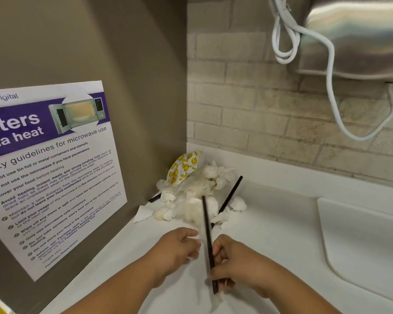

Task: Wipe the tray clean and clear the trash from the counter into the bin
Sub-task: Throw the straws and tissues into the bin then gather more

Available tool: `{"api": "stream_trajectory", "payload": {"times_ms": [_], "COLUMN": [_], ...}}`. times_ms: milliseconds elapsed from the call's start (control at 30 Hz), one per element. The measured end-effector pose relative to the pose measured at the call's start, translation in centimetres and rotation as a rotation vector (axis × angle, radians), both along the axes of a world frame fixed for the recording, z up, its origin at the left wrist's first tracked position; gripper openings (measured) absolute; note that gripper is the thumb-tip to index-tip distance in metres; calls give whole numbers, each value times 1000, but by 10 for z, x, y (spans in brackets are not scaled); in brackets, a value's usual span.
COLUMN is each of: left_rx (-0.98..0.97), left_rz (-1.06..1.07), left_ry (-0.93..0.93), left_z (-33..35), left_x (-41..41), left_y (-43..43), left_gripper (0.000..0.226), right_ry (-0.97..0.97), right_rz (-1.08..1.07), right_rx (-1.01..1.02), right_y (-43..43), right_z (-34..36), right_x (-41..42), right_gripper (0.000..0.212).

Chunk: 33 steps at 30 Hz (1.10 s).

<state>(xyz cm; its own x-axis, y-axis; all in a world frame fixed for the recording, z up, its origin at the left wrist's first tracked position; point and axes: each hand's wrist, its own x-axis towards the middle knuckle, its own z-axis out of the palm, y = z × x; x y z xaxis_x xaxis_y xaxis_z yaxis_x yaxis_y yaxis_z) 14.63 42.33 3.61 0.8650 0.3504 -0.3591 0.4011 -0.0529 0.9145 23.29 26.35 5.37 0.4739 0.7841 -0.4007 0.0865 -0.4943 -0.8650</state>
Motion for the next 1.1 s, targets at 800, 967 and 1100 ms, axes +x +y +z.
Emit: {"api": "stream_trajectory", "payload": {"times_ms": [800,967,1100], "left_rx": [644,822,835], "left_rz": [-218,-186,-96], "left_ry": [-12,-2,-22], "left_z": [-26,-24,-24], "left_x": [-25,-26,-36], "left_y": [-22,-23,-2], "left_gripper": [44,47,40], "right_ry": [-323,-691,-862], "right_rz": [1,-114,-86], "right_rx": [-52,-126,-122], "right_y": [13,24,26], "right_z": [-12,-18,-32], "right_x": [38,65,70], "right_gripper": [18,17,37]}}
